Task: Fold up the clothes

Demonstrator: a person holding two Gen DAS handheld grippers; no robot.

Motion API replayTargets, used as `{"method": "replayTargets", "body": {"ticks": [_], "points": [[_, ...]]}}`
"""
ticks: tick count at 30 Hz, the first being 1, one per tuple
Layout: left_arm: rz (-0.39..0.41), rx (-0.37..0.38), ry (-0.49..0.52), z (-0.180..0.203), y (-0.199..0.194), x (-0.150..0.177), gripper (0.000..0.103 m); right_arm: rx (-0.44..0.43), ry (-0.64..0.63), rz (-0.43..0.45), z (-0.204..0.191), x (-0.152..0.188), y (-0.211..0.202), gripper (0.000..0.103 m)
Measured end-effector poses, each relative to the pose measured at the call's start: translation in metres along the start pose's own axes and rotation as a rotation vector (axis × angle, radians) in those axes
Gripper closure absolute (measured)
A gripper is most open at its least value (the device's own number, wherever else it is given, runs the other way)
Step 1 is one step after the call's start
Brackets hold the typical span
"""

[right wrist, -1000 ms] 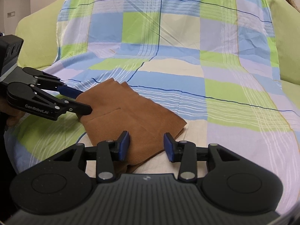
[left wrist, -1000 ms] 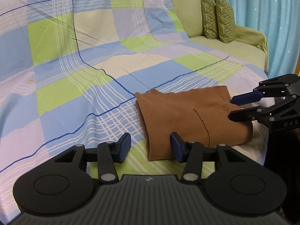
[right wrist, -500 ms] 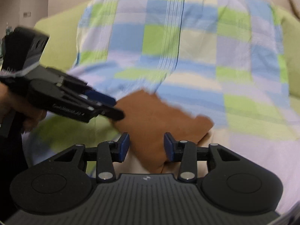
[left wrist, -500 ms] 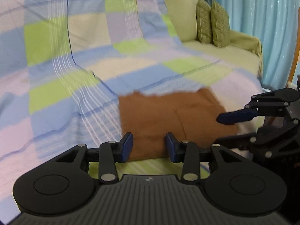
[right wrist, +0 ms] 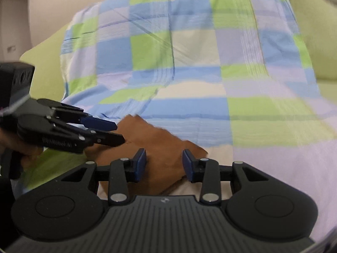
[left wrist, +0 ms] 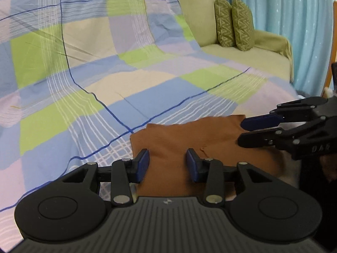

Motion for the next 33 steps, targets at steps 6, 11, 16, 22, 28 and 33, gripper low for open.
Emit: {"method": "replayTargets", "body": {"ticks": [6,11,16,22,28,33], "points": [[-0.001,-0.039,0.022,-0.004,-0.004,-0.010,0.055,0.014,0.008,0.040,0.006,-0.009,-0.005,0.069],[-0.028,-0.056,0.036,-0.001,0.005,-0.007,0.054,0.013,0.069,0.018,0.019,-0.001,0.005,0.069],[-0.026,-0.099,0.078,0.005,-0.013,-0.013,0.055,0.005,0.145,0.031,0.015,-0.014,-0.013,0.064],[-0.015,-0.023,0.068,0.022,-0.031,-0.005,0.055,-0.069,0.461,-0.009,0.025,0.003,-0.030,0.061],[-0.035,-0.008,0.047,0.016,-0.022,0.007,0.055,-0.076,0.619,-0.055,0.040,0.023,-0.013,0.062],[-0.016,0.001,0.041,0.015,-0.021,0.011,0.055,-0.082,0.630,-0.089,0.047,0.020,0.008,0.061]]}}
Point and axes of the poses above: each gripper's, at about its wrist camera, not at the fingertips, and y roughly the way its jaws point, z to its right, x to its underside, the point moved 8 cm from there along y, roughly the way its jaws point, and after that the axes turned 6 degrees about -x, right-handed, at the moved point
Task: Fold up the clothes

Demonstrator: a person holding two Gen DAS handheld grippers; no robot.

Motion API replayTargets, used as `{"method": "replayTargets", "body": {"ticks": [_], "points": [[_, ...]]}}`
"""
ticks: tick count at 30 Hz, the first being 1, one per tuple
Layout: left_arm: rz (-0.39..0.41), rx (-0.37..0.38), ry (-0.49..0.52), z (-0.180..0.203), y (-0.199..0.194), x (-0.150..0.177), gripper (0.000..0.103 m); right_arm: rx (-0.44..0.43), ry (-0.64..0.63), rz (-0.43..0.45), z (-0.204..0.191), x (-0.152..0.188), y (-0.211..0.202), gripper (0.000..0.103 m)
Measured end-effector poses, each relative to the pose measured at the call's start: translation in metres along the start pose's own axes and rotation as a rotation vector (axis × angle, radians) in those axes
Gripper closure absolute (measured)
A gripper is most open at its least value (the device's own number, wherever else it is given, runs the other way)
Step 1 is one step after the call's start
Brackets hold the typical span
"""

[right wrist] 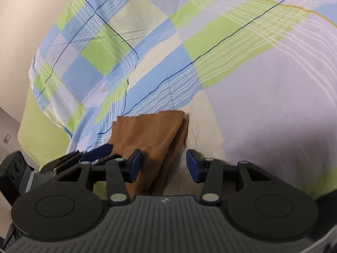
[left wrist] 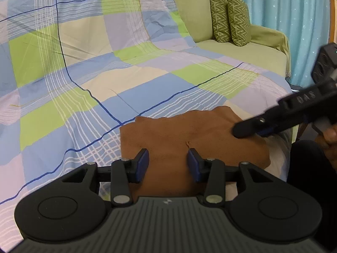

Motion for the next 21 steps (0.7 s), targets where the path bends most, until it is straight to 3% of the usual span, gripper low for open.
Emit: {"method": "replayTargets", "body": {"ticks": [13,21], "points": [[0.020,-0.001,-0.003,0.001,0.000,0.002,0.055,-0.066,0.043,-0.043,-0.002,-0.001,0.018,0.064],[-0.025,-0.001,-0.003,0.000,0.001,-0.003,0.055,-0.091,0.105,-0.028,0.005,-0.001,0.013,0.078]]}}
Point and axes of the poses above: each gripper's, at about its wrist camera, not at the fingertips, and y roughly the way its jaws point, z to its right, x to its underside, the point moved 8 cm from there along y, roughly the way its jaws point, and after that the axes turned 6 degrees about -x, right-handed, at the moved point
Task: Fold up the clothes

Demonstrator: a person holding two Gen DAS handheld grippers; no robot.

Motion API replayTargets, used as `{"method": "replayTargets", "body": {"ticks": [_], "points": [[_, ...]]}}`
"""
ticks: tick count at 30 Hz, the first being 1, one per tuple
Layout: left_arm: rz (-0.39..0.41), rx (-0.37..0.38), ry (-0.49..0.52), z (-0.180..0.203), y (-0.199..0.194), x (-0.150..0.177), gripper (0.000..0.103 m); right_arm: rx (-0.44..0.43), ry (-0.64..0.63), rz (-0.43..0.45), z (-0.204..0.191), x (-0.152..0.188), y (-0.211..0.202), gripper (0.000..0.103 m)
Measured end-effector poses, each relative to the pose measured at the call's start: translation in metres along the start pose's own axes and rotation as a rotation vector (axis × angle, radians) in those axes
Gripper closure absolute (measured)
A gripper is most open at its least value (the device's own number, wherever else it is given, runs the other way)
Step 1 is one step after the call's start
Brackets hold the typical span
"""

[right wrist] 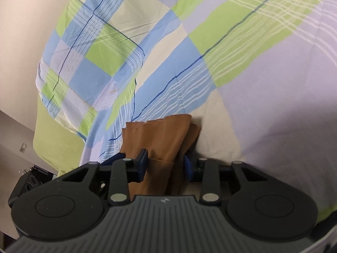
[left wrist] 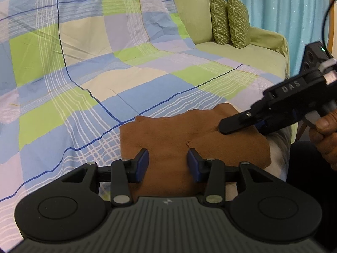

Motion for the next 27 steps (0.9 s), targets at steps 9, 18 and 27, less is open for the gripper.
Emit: {"method": "replayTargets", "body": {"ticks": [9,18,27], "points": [[-0.018,-0.002,0.002,0.000,0.003,0.000,0.055,0.054,-0.025,0.023,0.000,0.003,-0.002,0.077],[-0.010,-0.006,-0.014,0.002,0.002,-0.001,0.055,0.046,-0.058,-0.008,-0.004,-0.002,0.002,0.075],[0.018,-0.007,-0.004,0.001,0.002,0.002,0.054,0.009,-0.028,-0.013,-0.002,-0.001,0.005,0.076]]}}
Point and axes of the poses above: each gripper's, at about its wrist camera, not at the fingertips, and y roughly the way its jaws point, z to its right, x to its underside, the point moved 8 cm from there along y, roughly the way its jaws point, and after that the axes turned 6 degrees about -x, right-handed, at the moved point
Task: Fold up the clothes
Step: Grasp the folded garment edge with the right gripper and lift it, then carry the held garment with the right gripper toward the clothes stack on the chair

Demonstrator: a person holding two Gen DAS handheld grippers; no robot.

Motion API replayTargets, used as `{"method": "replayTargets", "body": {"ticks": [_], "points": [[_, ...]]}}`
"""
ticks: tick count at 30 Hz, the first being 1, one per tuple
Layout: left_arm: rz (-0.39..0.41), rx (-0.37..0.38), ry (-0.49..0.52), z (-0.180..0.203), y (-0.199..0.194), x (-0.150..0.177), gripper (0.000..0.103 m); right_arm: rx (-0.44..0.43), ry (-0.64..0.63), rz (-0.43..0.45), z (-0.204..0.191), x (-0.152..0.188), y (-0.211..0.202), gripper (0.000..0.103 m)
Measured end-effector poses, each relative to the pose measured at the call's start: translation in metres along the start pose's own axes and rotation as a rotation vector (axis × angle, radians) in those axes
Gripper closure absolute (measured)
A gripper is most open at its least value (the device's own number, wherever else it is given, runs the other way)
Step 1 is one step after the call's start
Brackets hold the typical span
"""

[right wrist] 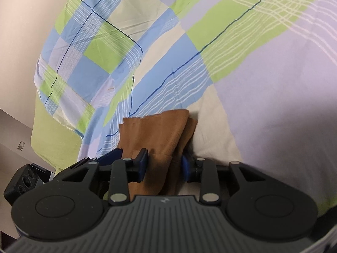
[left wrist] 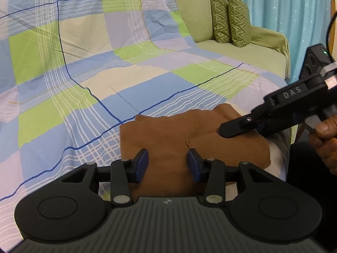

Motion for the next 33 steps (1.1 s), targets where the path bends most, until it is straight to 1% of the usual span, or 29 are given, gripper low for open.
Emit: {"method": "replayTargets", "body": {"ticks": [1,3,5,8,9,10,12,13,16,19,22,25,28,29,33], "points": [[0.003,-0.001,0.003,0.001,-0.001,0.001,0.055,-0.002,0.007,0.000,0.000,0.000,0.000,0.076],[0.007,-0.002,0.006,0.001,-0.003,0.001,0.054,-0.015,0.033,0.009,0.000,-0.001,-0.003,0.085],[0.010,-0.002,0.012,0.002,-0.007,0.001,0.054,-0.035,0.059,0.026,-0.002,0.001,-0.008,0.088],[0.015,-0.010,0.040,0.007,-0.015,0.000,0.054,-0.032,-0.004,0.052,-0.023,0.002,-0.019,0.089],[0.014,-0.018,0.047,0.009,-0.019,-0.001,0.051,-0.017,-0.072,0.057,-0.037,0.003,-0.024,0.090],[0.012,-0.026,0.055,0.011,-0.024,-0.002,0.051,0.006,-0.168,0.062,-0.055,0.004,-0.030,0.090],[0.010,-0.035,0.072,0.017,-0.035,-0.003,0.050,0.040,-0.306,0.067,-0.080,0.007,-0.038,0.090],[0.003,-0.044,0.080,0.020,-0.039,-0.004,0.050,0.065,-0.413,0.069,-0.098,0.009,-0.045,0.090],[-0.004,-0.056,0.101,0.030,-0.051,-0.004,0.050,0.137,-0.786,0.059,-0.159,0.029,-0.072,0.090],[0.012,-0.050,0.092,0.045,-0.069,-0.008,0.050,0.173,-0.983,0.037,-0.190,0.046,-0.092,0.090],[0.030,-0.018,0.052,0.061,-0.086,-0.014,0.050,0.195,-1.112,0.014,-0.206,0.063,-0.113,0.091],[0.047,-0.010,0.067,0.079,-0.099,-0.020,0.050,0.230,-1.213,0.008,-0.217,0.081,-0.134,0.091],[0.069,0.010,0.090,0.102,-0.110,-0.028,0.050,0.272,-1.286,0.016,-0.224,0.097,-0.153,0.091],[0.082,0.027,0.101,0.113,-0.114,-0.032,0.050,0.293,-1.313,0.024,-0.226,0.101,-0.160,0.091],[0.128,0.103,0.150,0.145,-0.121,-0.046,0.050,0.385,-1.353,0.061,-0.234,0.114,-0.190,0.091]]}}
Point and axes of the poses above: each gripper's, at about its wrist camera, not at the fingertips, and y roughly the way its jaws point, z to its right, x to its underside, the point moved 8 cm from there along y, roughly the way its jaws point, and after that the axes turned 6 degrees about -x, right-handed, at the moved point
